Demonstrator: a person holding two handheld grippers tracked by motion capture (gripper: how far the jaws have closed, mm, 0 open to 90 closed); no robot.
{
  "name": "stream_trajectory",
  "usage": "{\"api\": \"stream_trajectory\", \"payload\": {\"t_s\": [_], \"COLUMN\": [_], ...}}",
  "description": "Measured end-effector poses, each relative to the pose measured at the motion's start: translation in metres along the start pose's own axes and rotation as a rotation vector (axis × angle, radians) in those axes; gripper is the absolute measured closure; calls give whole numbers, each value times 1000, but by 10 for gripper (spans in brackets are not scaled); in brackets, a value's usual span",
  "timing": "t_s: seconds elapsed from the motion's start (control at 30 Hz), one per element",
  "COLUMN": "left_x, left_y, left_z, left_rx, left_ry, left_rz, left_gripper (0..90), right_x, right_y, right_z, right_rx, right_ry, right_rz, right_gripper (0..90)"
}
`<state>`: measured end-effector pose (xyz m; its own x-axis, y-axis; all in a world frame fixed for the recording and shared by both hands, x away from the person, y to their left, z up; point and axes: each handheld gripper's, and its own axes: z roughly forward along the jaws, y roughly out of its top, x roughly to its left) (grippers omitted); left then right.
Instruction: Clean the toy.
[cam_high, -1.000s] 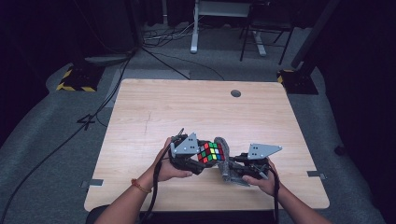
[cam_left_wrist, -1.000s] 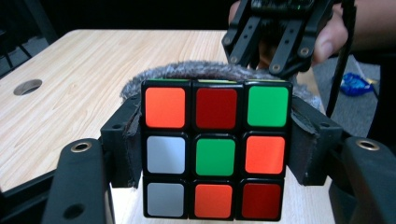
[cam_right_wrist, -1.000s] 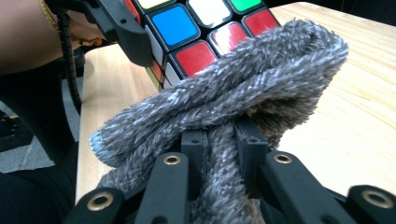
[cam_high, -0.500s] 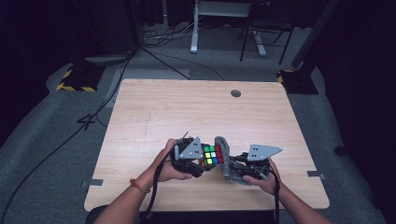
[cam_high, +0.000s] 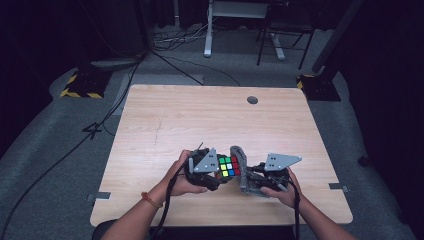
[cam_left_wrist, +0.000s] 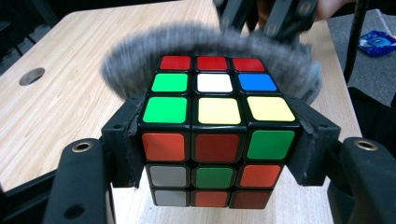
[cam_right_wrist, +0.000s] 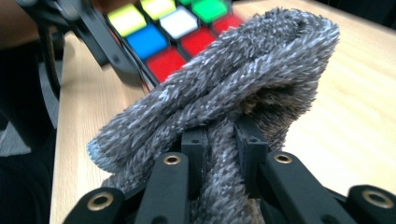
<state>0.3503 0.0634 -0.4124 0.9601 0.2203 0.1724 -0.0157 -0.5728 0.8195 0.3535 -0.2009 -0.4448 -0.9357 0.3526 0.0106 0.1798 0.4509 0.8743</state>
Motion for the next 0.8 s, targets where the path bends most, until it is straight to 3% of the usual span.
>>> {"api": "stream_trajectory", "payload": {"t_s": [0.07,0.13,0.3,0.47,0.57,0.7,0.8], "left_x": [1,2,7,4,2,1,4], "left_y": [1,-1,-7,-6,-3,2,2], "left_z": [-1,-1,-2,0,-1,-4,-10], "left_rx": [-3,-7,-20,-24,-40,-69,-102], "left_ry": [-3,-5,-25,-29,-34,-37,-28], "left_rz": [-2,-5,-37,-36,-27,-20,-39], "left_gripper": [335,335,335,335,335,335,335], "right_x": [1,1,1,2,1,1,2], "right_y": [-3,-3,2,8,8,4,4], "right_z": [6,6,-5,-16,-16,-6,-3], "right_rx": [35,36,-55,-121,-104,-25,-3], "right_ry": [2,4,5,-5,-9,1,19], "right_rz": [-15,-18,-20,-21,-16,-12,-16], "right_gripper": [772,772,773,772,772,772,772]}}
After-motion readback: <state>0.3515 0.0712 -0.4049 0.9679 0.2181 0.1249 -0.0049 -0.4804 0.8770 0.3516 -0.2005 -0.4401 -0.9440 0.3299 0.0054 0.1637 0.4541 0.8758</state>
